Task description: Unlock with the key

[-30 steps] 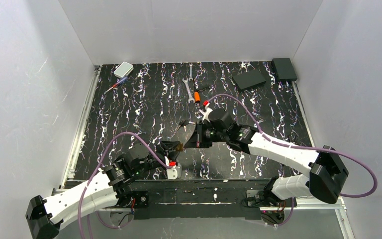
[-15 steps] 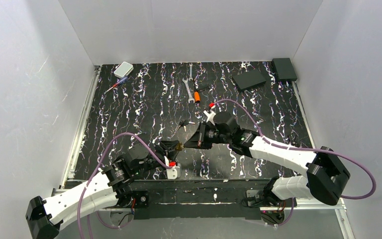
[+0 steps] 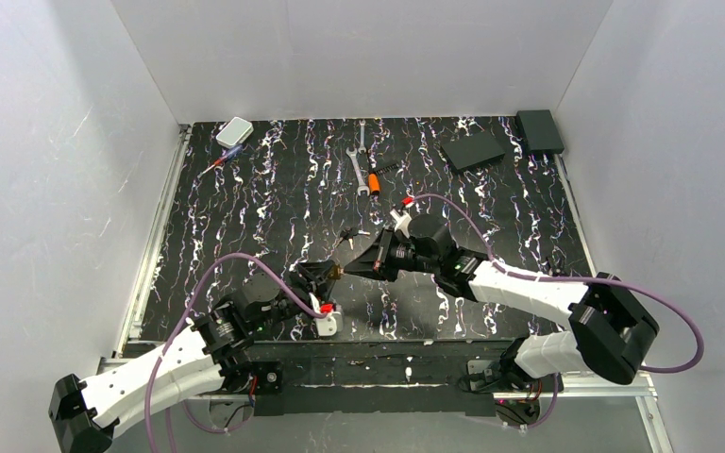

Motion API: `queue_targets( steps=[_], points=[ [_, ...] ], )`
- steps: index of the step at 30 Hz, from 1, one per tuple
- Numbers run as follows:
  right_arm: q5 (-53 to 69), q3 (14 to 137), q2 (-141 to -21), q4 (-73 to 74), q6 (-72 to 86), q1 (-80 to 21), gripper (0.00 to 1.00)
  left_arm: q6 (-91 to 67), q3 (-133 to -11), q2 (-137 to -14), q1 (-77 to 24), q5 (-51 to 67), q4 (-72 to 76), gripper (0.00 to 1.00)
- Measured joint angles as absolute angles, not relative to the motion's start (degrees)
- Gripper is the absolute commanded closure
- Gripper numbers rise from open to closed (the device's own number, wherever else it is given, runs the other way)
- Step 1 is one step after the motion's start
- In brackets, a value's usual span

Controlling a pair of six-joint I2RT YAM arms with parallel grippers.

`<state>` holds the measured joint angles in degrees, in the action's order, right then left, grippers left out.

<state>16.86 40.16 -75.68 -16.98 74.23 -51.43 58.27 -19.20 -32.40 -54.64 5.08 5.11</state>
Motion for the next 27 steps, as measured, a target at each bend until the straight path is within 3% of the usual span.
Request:
queue_targets(
  steps=[13,15,17,20,27],
  points=[
    [16.2,38.5,-75.3,-20.6,80.1,-51.3,0.95,59.4,-18.4,-31.6,-54.6,3.9,7.4,1.0],
    [15.9,39.0,-74.4,-18.9,78.0,-51.3,0.79,59.4,-18.4,-31.6,-54.6,4.5,7.8,1.0],
    [15.3,40.6,-73.5,-15.7,74.8,-51.3,0.54,59.4,-18.3,-31.6,-54.6,5.1,8.6,1.0],
    [13.1,44.2,-71.4,-8.7,67.5,-51.5,0.32,59.4,-18.4,-31.3,-54.9,6.9,12.5,1.0],
    [9.9,51.4,-64.0,3.7,47.8,-51.8,0.17,58.2,-18.6,-30.3,-55.5,11.7,19.3,1.0]
  ],
)
